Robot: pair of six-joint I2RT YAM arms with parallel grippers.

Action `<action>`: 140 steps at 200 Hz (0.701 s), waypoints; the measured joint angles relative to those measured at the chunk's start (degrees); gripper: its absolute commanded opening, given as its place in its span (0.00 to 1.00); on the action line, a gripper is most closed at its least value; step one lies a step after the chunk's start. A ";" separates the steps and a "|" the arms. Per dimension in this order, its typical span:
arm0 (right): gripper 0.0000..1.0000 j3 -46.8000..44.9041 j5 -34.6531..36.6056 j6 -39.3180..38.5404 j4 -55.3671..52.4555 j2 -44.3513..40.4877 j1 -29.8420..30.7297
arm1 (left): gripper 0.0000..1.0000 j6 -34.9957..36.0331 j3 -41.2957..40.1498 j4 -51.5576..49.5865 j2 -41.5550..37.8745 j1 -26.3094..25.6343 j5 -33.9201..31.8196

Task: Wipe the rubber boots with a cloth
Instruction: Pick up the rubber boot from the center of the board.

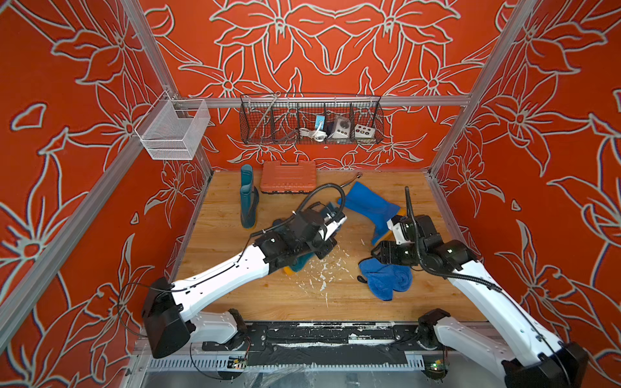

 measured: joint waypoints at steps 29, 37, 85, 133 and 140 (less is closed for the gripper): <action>0.58 -0.55 -1.57 1.36 7.06 2.95 5.01 | 0.00 -1.44 2.27 -1.22 0.76 6.56 5.81; 0.58 -0.96 -1.64 1.97 9.57 3.78 7.15 | 0.00 -1.86 3.06 -1.55 1.36 7.98 7.17; 0.51 -2.43 -2.38 4.87 26.58 14.93 17.22 | 0.00 -4.68 8.83 -2.19 4.92 15.28 12.39; 0.47 2.19 -4.92 3.74 37.00 27.87 17.66 | 0.00 -5.03 14.12 -2.75 9.16 19.08 14.82; 0.47 3.96 -5.38 3.30 37.97 30.03 17.68 | 0.00 -4.98 14.93 -2.91 9.81 19.52 15.06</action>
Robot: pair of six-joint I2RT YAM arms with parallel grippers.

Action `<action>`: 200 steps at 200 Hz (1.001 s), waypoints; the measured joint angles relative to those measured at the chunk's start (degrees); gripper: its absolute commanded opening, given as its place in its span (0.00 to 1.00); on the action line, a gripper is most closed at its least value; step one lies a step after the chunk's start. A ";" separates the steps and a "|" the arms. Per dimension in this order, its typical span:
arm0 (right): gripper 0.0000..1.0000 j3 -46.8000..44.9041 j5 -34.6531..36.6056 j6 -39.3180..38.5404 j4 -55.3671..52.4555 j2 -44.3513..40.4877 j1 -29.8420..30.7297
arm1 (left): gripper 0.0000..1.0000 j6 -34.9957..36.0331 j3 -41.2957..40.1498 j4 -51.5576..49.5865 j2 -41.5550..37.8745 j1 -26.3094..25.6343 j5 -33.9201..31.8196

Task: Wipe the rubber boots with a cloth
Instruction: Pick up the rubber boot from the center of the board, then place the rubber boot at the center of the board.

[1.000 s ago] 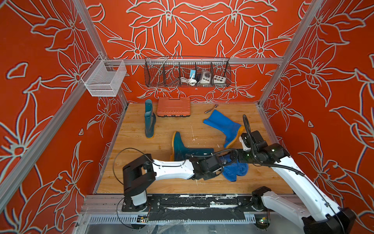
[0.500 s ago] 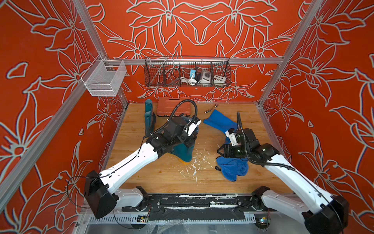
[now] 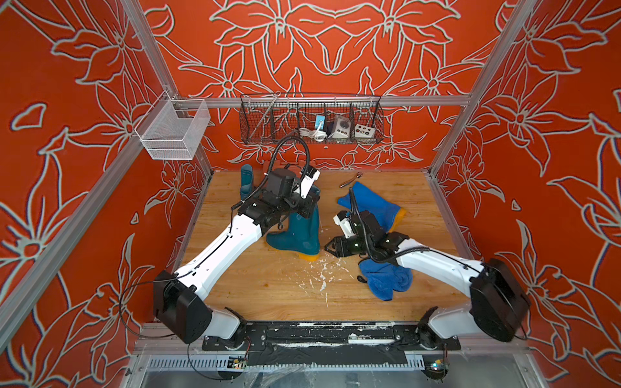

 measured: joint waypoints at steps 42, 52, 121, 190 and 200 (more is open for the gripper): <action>0.41 8.66 -3.28 -1.79 4.94 10.69 -0.13 | 0.00 0.66 4.44 -0.59 3.85 2.34 1.22; 0.39 10.21 -4.09 -2.08 5.73 12.66 -0.13 | 0.00 0.87 5.29 -0.66 4.70 2.86 1.46; 0.37 20.92 -6.32 -4.46 6.86 23.15 -0.13 | 0.00 1.22 8.28 -0.52 7.34 6.58 2.84; 0.37 27.15 -9.66 -6.19 4.46 30.38 -0.42 | 0.12 0.55 1.27 1.84 5.62 7.45 -0.22; 0.37 27.06 -10.23 -6.54 4.24 30.67 -0.42 | 0.25 0.11 -0.07 1.49 4.52 7.45 -0.87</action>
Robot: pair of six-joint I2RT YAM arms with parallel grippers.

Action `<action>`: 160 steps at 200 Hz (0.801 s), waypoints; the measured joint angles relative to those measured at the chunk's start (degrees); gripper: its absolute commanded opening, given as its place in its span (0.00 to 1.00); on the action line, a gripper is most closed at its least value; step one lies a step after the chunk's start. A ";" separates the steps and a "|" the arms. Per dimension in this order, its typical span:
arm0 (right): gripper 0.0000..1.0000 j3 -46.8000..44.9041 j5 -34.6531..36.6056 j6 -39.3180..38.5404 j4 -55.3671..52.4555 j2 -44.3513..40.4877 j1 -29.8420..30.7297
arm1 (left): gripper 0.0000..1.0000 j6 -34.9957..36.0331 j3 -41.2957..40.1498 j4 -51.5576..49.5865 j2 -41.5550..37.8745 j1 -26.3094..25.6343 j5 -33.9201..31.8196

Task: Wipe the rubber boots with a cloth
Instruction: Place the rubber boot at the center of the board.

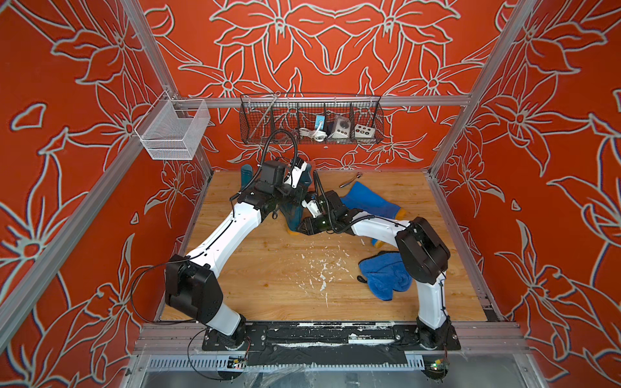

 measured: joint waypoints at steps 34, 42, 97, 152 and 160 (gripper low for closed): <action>0.52 -2.10 1.51 -3.80 -4.15 -1.51 -0.48 | 0.47 -1.44 -3.85 -0.66 -4.66 0.11 -3.41; 0.56 -2.64 3.30 -5.40 -6.78 -2.49 -0.59 | 0.49 -1.79 -4.83 -0.81 -5.92 0.11 -4.26; 0.73 -3.06 18.27 -12.92 -20.87 -12.22 -5.60 | 0.56 -3.21 -5.97 -1.20 -10.45 0.11 -6.93; 0.88 -3.80 31.61 -10.73 -30.05 -15.72 -15.78 | 0.61 -3.56 -6.93 -2.45 -17.07 0.11 -7.48; 0.89 -4.55 33.20 -10.36 -30.93 -16.72 -17.38 | 0.61 -3.54 -7.32 -2.49 -18.18 0.11 -7.43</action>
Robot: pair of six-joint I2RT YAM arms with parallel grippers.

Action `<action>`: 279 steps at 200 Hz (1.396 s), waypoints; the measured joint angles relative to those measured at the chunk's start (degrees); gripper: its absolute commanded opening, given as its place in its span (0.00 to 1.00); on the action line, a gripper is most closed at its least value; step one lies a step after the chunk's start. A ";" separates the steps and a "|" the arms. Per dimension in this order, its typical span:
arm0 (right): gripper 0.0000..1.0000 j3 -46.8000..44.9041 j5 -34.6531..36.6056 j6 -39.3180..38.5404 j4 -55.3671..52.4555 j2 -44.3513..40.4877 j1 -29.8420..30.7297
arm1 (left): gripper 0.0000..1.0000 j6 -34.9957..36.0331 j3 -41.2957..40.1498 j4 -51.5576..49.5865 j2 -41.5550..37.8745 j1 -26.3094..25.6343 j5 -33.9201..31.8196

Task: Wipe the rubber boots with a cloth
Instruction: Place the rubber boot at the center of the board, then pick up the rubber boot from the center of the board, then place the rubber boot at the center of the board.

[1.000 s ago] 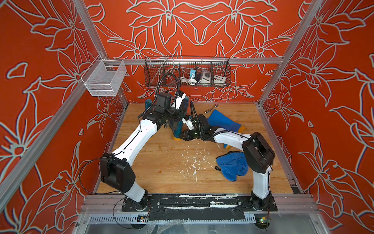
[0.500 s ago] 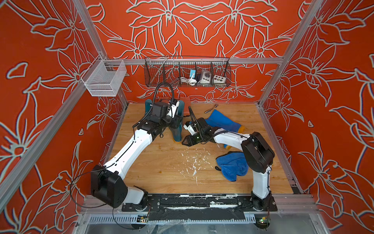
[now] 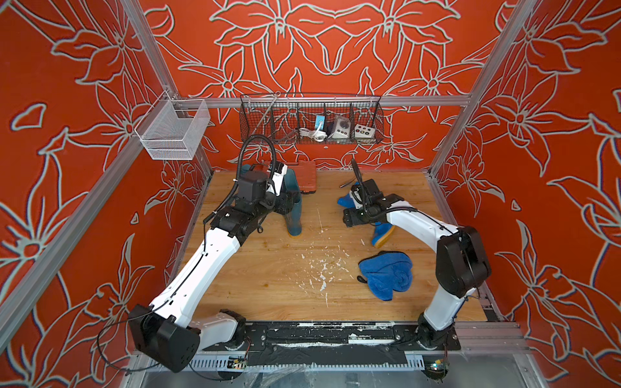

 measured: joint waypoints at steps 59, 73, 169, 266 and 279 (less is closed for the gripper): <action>0.96 -9.27 9.53 1.64 -3.96 -10.60 -7.78 | 0.61 -0.04 -1.68 -1.44 -3.69 0.00 0.26; 0.95 -10.93 9.79 2.14 -3.91 -10.69 -8.44 | 0.61 -0.07 -1.88 -2.08 -4.76 0.00 0.50; 0.00 -11.80 4.22 2.80 -2.62 -4.24 -12.00 | 0.62 2.32 -10.56 -2.45 -19.54 -0.74 6.47; 0.00 1.97 5.05 -2.78 -28.96 -26.62 -14.45 | 0.66 16.90 -17.84 5.05 -26.88 -22.03 3.54; 0.00 1.75 3.21 -2.91 -32.09 -27.80 -14.32 | 0.68 19.26 -18.21 5.84 -25.31 -26.86 0.46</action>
